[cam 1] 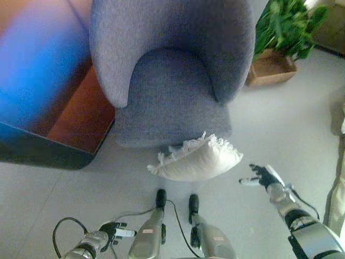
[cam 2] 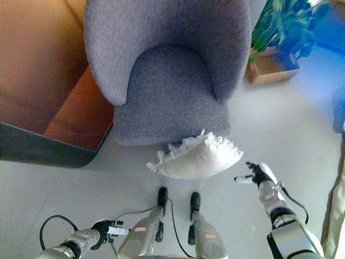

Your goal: Pick up the pillow and put it on the sofa.

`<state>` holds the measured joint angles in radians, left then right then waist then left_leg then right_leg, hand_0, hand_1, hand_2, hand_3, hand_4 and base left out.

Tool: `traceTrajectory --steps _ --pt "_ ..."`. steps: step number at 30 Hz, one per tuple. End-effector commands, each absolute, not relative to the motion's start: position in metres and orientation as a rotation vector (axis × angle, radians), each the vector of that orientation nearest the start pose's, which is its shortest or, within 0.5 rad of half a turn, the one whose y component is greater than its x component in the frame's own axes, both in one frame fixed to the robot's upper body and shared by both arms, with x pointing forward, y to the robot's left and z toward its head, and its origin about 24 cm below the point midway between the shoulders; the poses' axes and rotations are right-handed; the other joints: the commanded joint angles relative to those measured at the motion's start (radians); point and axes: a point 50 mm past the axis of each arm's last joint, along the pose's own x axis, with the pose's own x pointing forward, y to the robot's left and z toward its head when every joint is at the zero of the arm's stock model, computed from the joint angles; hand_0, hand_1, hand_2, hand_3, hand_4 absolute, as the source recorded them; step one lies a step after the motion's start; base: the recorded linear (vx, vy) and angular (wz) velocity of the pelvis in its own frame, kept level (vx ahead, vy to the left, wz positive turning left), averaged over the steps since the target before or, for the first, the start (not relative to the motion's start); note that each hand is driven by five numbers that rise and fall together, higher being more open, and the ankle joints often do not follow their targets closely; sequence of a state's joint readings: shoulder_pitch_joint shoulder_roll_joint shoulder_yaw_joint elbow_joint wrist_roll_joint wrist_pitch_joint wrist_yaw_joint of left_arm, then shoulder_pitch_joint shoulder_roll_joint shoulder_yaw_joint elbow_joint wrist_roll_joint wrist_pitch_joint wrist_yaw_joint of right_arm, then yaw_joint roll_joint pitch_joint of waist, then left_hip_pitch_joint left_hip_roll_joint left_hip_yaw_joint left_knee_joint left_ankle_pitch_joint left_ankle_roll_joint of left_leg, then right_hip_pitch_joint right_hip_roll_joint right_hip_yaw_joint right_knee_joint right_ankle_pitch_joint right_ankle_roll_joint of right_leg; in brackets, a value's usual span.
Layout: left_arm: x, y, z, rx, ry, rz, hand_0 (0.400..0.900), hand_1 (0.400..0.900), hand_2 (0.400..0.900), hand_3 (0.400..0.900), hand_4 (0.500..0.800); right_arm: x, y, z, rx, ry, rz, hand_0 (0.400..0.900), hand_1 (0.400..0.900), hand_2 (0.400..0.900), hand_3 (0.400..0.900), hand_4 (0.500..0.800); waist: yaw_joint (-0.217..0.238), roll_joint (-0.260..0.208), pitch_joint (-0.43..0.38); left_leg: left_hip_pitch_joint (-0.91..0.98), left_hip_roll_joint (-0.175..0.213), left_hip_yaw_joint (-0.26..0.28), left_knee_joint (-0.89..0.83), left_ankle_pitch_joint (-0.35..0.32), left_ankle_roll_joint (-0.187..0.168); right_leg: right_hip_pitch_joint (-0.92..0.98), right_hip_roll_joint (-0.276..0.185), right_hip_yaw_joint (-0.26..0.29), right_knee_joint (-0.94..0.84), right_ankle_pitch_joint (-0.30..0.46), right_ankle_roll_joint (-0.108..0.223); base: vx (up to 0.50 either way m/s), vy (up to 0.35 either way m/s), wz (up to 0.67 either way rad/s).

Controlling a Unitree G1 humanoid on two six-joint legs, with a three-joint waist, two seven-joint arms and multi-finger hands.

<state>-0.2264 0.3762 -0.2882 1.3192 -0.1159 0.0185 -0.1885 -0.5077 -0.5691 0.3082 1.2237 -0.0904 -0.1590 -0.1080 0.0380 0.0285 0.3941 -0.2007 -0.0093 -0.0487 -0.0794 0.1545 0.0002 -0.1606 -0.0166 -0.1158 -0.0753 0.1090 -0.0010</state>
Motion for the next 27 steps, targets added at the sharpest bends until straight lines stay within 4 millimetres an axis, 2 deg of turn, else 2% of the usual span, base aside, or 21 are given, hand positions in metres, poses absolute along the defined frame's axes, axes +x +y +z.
traceTrajectory --steps 1,6,7,9,16,22,27 --pt "0.128 0.283 -0.138 0.312 1.238 -0.054 0.9 0.9 0.9 0.9 0.8 0.305 -0.346 0.037 -0.92 0.42 -0.246 0.9 0.9 0.9 0.9 0.8 0.02 0.011 0.015 -0.007 -0.058 0.018 -0.008 -0.067 0.024 -0.09 -0.019 -0.008 0.136 -0.052 0.057 -0.1 0.035 0.04" --pt "0.14 0.277 -0.135 0.277 1.193 -0.062 0.9 0.9 0.9 0.9 0.8 0.33 -0.349 0.084 -0.97 0.322 -0.279 0.9 0.9 0.9 0.9 0.8 0.03 0.037 0.058 -0.062 -0.063 0.01 -0.008 -0.044 0.016 -0.146 -0.026 -0.019 0.154 -0.053 0.053 -0.1 0.034 0.02" --pt "0.141 0.277 -0.135 0.275 1.19 -0.063 0.9 0.9 0.9 0.9 0.8 0.331 -0.349 0.087 -0.974 0.315 -0.28 0.9 0.9 0.9 0.9 0.8 0.031 0.038 0.061 -0.066 -0.063 0.01 -0.008 -0.042 0.015 -0.151 -0.026 -0.02 0.156 -0.053 0.053 -0.09 0.035 0.04" --pt "0.148 0.272 -0.134 0.257 1.167 -0.074 0.9 0.9 0.9 0.9 0.8 0.34 -0.348 0.107 -0.994 0.263 -0.29 0.9 0.9 0.9 0.9 0.8 0.035 0.049 0.077 -0.094 -0.066 0.005 -0.008 -0.028 0.009 -0.179 -0.032 -0.027 0.162 -0.05 0.052 -0.1 0.035 0.06" --pt "0.157 0.257 -0.134 0.203 1.117 -0.091 0.9 0.9 0.9 0.9 0.8 0.362 -0.336 0.155 -1.049 0.134 -0.301 0.9 0.9 0.9 0.9 0.8 0.047 0.079 0.119 -0.165 -0.073 -0.002 -0.004 0.007 -0.002 -0.25 -0.038 -0.035 0.185 -0.046 0.046 -0.06 0.043 0.04" --pt "0.161 0.246 -0.135 0.153 1.095 -0.108 0.9 0.9 0.9 0.9 0.8 0.37 -0.332 0.189 -1.069 0.057 -0.327 0.9 0.9 0.9 0.9 0.8 0.055 0.121 0.126 -0.245 -0.082 -0.005 0.003 0.03 -0.007 -0.334 -0.042 -0.04 0.216 -0.051 0.044 -0.03 0.064 0.05" --pt "0.16 0.239 -0.137 0.123 1.086 -0.113 0.9 0.9 0.9 0.9 0.8 0.376 -0.323 0.207 -1.096 0.001 -0.322 0.9 0.9 0.9 0.9 0.8 0.066 0.147 0.126 -0.296 -0.087 -0.004 0.009 0.042 -0.008 -0.392 -0.047 -0.043 0.24 -0.055 0.044 -0.01 0.058 0.01"
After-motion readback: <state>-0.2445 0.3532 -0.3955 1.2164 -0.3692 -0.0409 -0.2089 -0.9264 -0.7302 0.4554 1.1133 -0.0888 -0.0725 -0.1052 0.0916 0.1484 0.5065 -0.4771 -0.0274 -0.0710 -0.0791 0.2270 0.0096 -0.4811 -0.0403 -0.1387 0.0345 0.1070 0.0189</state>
